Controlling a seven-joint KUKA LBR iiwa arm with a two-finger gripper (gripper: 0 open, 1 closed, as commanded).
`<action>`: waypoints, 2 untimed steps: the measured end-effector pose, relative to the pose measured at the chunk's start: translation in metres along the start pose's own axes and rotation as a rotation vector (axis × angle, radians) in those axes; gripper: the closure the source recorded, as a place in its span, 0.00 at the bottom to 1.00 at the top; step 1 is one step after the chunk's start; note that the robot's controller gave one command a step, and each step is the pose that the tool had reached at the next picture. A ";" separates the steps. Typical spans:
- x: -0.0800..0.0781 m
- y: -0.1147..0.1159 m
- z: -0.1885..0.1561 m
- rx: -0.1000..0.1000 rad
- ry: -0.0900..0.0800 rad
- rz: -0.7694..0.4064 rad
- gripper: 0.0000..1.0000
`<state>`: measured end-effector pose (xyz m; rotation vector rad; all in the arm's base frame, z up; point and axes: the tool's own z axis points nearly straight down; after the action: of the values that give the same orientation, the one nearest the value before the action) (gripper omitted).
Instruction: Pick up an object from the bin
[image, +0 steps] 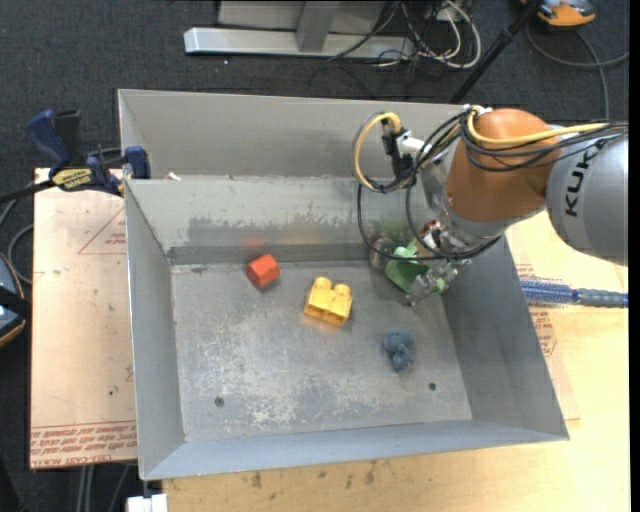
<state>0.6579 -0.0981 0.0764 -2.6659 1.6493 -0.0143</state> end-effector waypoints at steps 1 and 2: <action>-0.008 -0.005 -0.056 -0.003 -0.003 0.000 1.00; -0.011 -0.004 -0.097 -0.005 -0.004 0.013 1.00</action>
Offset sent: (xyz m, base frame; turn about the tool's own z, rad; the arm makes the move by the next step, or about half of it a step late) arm -0.0013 0.0081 0.0519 -0.0028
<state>0.6552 -0.0866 0.1735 -2.6573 1.6670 -0.0047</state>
